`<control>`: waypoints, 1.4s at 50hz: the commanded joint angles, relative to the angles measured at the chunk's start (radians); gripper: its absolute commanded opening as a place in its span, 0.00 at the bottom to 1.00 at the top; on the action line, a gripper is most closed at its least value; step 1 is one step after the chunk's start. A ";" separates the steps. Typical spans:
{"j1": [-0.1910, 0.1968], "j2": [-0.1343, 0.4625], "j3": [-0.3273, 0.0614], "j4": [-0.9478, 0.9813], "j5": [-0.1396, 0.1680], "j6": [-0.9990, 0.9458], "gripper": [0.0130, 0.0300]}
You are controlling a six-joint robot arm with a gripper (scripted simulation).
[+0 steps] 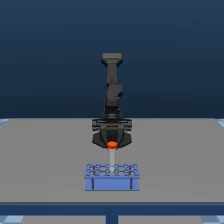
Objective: Pick up the centrifuge tube on the rack
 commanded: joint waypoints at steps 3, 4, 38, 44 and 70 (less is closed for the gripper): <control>0.000 -0.002 -0.003 -0.027 0.005 0.036 0.00; 0.000 -0.002 -0.003 -0.027 0.005 0.036 0.00; 0.000 -0.012 -0.013 0.083 0.026 -0.074 0.00; 0.000 -0.014 -0.015 0.098 0.029 -0.090 0.00; 0.000 -0.027 -0.031 0.094 0.059 -0.085 0.00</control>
